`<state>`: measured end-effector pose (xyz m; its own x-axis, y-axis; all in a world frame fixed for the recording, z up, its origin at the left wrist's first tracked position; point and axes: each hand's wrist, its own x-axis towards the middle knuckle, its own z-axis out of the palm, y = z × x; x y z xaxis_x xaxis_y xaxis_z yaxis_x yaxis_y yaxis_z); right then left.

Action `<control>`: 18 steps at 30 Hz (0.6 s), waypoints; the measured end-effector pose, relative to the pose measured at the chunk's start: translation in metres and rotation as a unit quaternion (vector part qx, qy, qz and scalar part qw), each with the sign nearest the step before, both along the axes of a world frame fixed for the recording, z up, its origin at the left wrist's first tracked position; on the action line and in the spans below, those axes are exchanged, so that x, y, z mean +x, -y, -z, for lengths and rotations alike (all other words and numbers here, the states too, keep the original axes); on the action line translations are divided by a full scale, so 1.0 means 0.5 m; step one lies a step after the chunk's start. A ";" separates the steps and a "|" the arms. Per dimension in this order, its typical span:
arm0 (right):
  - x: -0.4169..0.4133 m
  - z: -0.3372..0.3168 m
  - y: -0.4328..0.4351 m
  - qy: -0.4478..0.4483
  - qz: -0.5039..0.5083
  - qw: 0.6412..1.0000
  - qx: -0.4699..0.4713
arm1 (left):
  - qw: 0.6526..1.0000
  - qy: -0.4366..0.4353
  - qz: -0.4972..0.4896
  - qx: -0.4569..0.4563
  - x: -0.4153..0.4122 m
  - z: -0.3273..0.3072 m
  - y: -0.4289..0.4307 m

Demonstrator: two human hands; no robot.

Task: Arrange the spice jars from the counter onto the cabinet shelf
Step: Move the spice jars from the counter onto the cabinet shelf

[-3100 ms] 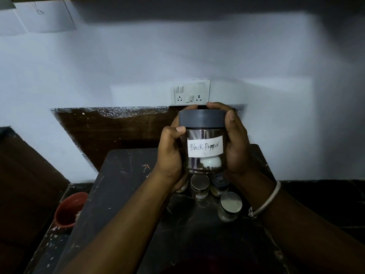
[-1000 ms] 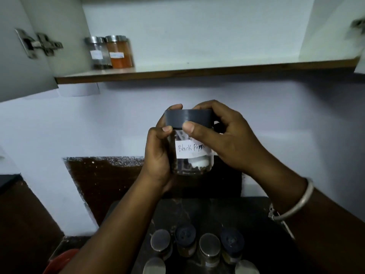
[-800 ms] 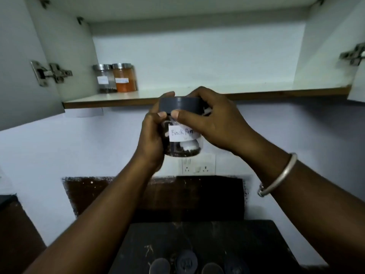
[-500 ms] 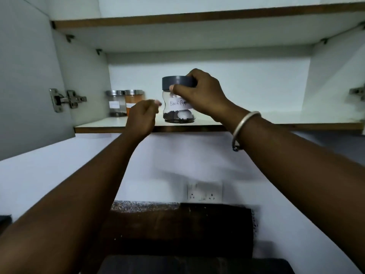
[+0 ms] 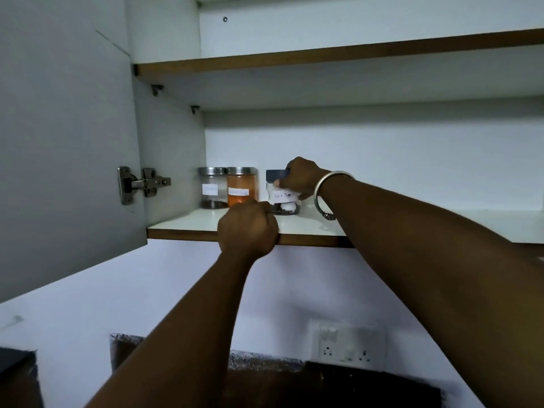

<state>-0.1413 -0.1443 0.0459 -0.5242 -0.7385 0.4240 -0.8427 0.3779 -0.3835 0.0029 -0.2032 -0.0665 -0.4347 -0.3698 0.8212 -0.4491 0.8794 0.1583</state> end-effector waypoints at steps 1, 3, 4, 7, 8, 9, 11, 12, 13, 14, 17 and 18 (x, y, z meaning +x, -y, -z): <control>-0.004 0.000 0.019 -0.016 0.007 1.000 0.011 | 1.000 -0.003 -0.002 -0.002 -0.002 0.001 0.002; -0.012 0.000 0.051 -0.045 0.017 0.998 0.028 | 1.000 -0.011 -0.014 -0.011 -0.005 0.002 0.005; -0.016 0.001 0.065 -0.062 0.021 0.997 0.035 | 1.000 -0.014 -0.017 -0.017 -0.006 0.003 0.007; -0.025 0.006 0.103 -0.111 0.036 0.992 0.043 | 0.999 -0.023 -0.012 -0.031 -0.006 0.005 0.005; -0.029 0.006 0.113 -0.117 0.037 0.992 0.043 | 0.999 -0.028 -0.010 -0.033 -0.005 0.005 0.004; -0.034 0.007 0.123 -0.120 0.040 0.991 0.044 | 0.999 -0.034 -0.008 -0.037 -0.005 0.005 0.006; -0.041 0.007 0.138 -0.123 0.044 0.990 0.047 | 0.998 -0.036 -0.005 -0.047 -0.007 0.008 0.008; -0.045 0.007 0.143 -0.119 0.045 0.991 0.046 | 0.998 -0.037 -0.004 -0.048 -0.008 0.009 0.009; -0.048 0.005 0.145 -0.112 0.046 0.992 0.045 | 0.998 -0.039 -0.004 -0.048 -0.009 0.009 0.009; -0.051 0.005 0.146 -0.105 0.047 0.992 0.043 | 0.998 -0.039 -0.004 -0.044 -0.009 0.009 0.009; -0.058 0.008 0.145 -0.089 0.054 0.994 0.029 | 0.999 -0.029 -0.007 -0.034 -0.010 0.008 0.010; -0.059 0.011 0.142 -0.065 0.044 0.997 0.015 | 0.999 -0.027 -0.006 -0.033 -0.010 0.007 0.010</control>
